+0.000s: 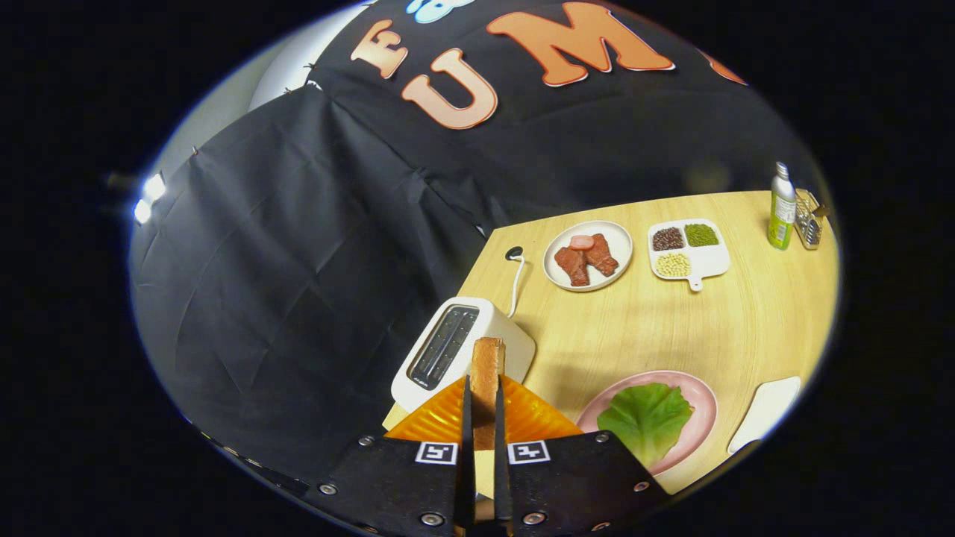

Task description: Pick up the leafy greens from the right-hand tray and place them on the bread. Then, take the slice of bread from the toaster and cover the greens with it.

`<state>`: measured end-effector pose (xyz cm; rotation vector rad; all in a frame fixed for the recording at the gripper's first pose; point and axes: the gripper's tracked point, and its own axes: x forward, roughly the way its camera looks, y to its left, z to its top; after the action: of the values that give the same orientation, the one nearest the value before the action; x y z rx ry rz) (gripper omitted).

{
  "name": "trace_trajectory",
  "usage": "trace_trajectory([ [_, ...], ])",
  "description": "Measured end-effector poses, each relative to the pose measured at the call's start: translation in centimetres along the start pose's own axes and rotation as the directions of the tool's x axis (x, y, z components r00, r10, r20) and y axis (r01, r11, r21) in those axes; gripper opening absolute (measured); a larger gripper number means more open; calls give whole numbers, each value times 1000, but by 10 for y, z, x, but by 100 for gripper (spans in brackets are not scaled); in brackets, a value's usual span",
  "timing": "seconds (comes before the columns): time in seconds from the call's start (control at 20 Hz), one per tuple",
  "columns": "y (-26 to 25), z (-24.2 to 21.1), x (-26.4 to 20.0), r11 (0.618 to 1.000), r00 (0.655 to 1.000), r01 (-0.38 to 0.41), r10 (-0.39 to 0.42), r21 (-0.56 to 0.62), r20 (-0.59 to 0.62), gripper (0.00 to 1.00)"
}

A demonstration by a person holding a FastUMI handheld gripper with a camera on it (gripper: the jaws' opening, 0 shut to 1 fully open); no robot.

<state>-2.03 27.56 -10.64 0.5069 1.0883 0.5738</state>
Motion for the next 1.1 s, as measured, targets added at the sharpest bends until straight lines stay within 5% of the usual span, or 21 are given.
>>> trace_trajectory([
  [1.1,-109,-70,-8,996,999,39,-37,75,-33,10],
])
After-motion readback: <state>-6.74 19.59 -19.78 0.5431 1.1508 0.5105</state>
